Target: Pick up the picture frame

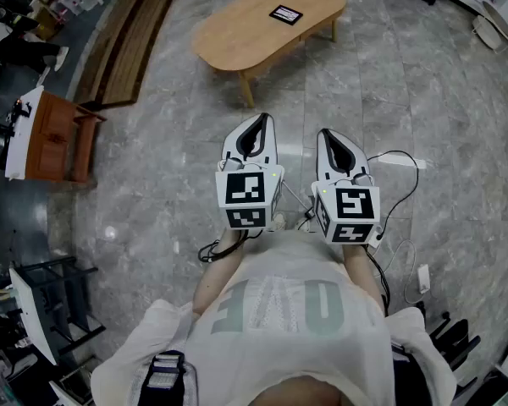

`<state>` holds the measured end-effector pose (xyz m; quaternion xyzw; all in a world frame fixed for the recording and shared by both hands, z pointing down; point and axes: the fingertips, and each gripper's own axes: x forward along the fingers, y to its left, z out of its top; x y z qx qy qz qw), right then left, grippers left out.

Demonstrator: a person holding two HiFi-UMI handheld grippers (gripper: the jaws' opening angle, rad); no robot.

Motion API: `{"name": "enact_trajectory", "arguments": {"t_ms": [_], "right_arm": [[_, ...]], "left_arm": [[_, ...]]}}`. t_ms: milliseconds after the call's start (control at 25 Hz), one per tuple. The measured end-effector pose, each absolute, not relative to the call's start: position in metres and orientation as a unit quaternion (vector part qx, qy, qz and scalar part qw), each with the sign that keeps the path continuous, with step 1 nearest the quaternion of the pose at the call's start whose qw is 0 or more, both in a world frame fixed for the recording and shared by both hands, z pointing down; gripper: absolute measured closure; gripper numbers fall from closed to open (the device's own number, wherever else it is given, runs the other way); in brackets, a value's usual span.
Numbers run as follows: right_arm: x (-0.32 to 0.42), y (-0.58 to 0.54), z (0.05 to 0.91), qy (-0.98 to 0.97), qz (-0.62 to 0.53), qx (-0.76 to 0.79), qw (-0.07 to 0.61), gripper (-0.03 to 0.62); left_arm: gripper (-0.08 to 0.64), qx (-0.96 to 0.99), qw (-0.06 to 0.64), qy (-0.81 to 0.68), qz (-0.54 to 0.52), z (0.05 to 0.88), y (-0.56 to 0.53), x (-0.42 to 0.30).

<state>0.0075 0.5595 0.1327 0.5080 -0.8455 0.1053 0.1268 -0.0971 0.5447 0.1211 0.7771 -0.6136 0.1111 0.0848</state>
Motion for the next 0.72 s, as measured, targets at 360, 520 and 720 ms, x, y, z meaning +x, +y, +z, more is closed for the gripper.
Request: {"name": "enact_trajectory", "arguments": {"t_ms": [360, 520, 720], "right_arm": [[0.01, 0.558, 0.137, -0.847, 0.101, 0.506, 0.132, 0.588], [0.009, 0.558, 0.137, -0.851, 0.101, 0.5, 0.127, 0.588], [0.019, 0.558, 0.134, -0.854, 0.096, 0.498, 0.111, 0.588]], "left_arm": [[0.551, 0.778, 0.087, -0.613, 0.11, 0.123, 0.54, -0.095], [0.551, 0.777, 0.092, -0.614, 0.109, 0.124, 0.539, -0.095], [0.551, 0.775, 0.095, -0.616, 0.105, 0.129, 0.537, -0.088]]}}
